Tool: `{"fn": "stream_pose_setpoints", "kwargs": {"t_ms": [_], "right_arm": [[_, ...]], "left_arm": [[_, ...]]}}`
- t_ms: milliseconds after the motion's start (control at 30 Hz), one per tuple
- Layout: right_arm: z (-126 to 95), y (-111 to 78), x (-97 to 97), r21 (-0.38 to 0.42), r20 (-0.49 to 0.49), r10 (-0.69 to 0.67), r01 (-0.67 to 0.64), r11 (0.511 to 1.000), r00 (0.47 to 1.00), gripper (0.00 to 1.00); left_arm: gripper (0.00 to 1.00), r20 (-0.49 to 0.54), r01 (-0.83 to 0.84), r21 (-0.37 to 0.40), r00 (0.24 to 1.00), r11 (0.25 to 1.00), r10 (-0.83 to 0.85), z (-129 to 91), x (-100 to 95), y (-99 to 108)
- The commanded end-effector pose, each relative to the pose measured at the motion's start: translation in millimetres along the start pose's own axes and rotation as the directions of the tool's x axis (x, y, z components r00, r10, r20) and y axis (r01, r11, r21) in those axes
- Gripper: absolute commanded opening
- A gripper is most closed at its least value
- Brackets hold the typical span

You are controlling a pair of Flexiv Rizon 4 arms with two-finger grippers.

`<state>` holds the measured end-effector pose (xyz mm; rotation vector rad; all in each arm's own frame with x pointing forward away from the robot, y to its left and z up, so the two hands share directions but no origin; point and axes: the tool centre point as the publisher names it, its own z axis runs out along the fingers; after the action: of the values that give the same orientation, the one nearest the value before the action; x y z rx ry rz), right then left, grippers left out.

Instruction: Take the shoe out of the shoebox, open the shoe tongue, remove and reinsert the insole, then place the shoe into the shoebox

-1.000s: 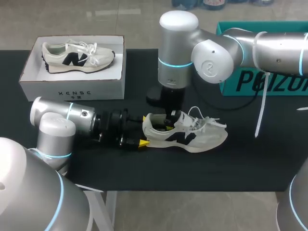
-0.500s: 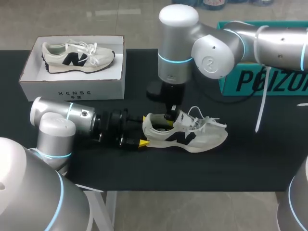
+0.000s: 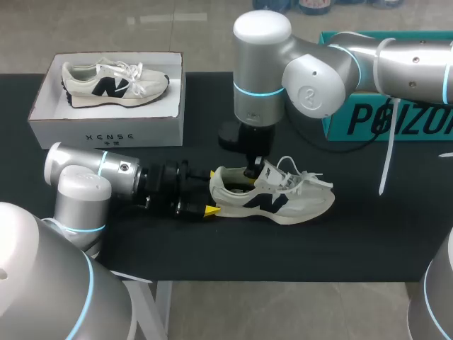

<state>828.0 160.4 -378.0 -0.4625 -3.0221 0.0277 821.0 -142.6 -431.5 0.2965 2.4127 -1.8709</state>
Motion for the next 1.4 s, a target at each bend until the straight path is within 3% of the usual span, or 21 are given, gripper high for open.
{"fn": "stream_pose_setpoints", "kwargs": {"t_ms": [33, 167, 567, 833, 1100, 1200, 1267, 1400], "right_arm": [[1, -1.4, -0.7, 0.000, 0.000, 0.002, -0.002, 1.000, 1.000, 0.23], [0, -2.2, -0.7, -0.001, 0.000, 0.002, -0.002, 1.000, 1.000, 0.33], [5, -1.6, 3.1, -0.010, 0.014, 0.001, -0.001, 1.000, 1.000, 0.35], [38, 2.0, 0.1, -0.016, 0.004, -0.007, 0.007, 1.000, 1.000, 0.38], [100, 6.5, 9.8, 0.009, -0.086, -0.029, 0.030, 1.000, 0.996, 0.38], [104, 7.1, 20.2, 0.022, -0.116, -0.044, 0.047, 0.999, 0.992, 0.31], [105, 5.1, 25.8, 0.034, -0.137, -0.047, 0.052, 0.998, 0.989, 0.00], [100, -1.7, 35.6, 0.033, -0.141, -0.044, 0.049, 0.998, 0.989, 0.00]], "left_arm": [[0.00, 0.002, -0.001, -0.001, 1.000, 1.000, 0.001, 1, 0.1, 2], [0.00, 0.002, -0.001, -0.001, 1.000, 1.000, 0.001, 1, 0.1, 2], [0.00, 0.002, -0.001, -0.001, 1.000, 1.000, 0.001, 1, 0.1, 2], [0.00, 0.002, -0.001, -0.001, 1.000, 1.000, 0.001, 1, 0.1, 2], [0.00, 0.002, -0.001, -0.001, 1.000, 1.000, 0.001, 1, 0.1, 2], [0.00, 0.002, -0.001, -0.001, 1.000, 1.000, 0.001, 1, 0.1, 2], [0.00, 0.002, -0.001, -0.001, 1.000, 1.000, 0.001, 1, 0.1, 2], [0.00, 0.002, -0.001, -0.001, 1.000, 1.000, 0.001, 1, 0.1, 2]]}}
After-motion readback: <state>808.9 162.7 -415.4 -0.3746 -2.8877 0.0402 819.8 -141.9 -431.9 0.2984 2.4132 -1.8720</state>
